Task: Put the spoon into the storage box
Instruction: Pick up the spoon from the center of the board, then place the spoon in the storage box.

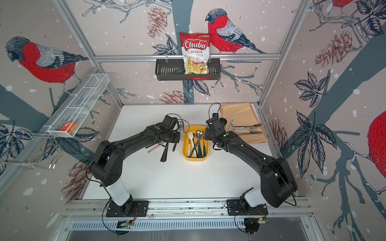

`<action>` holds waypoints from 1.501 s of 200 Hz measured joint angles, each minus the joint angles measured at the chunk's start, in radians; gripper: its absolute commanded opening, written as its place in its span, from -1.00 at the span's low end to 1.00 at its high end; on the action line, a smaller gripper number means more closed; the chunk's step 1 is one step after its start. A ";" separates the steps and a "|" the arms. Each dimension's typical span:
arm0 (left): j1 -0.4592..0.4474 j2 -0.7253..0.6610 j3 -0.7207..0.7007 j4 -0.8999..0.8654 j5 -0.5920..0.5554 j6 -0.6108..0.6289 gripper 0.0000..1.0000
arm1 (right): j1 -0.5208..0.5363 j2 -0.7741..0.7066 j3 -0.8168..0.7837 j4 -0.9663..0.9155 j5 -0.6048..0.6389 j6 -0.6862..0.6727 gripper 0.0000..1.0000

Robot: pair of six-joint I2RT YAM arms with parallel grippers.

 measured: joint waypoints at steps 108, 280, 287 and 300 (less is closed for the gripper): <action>-0.103 0.047 0.076 -0.006 0.057 -0.132 -1.00 | -0.028 -0.139 -0.066 -0.002 0.027 0.000 -0.11; -0.196 0.210 0.063 0.124 -0.006 -0.336 -1.00 | -0.063 -0.304 -0.216 -0.003 -0.073 -0.031 -0.11; -0.198 0.212 0.065 0.125 -0.014 -0.338 -0.96 | -0.063 -0.306 -0.219 -0.003 -0.077 -0.031 -0.11; -0.204 0.217 0.070 0.124 -0.021 -0.341 -0.76 | -0.063 -0.311 -0.225 -0.003 -0.080 -0.032 -0.11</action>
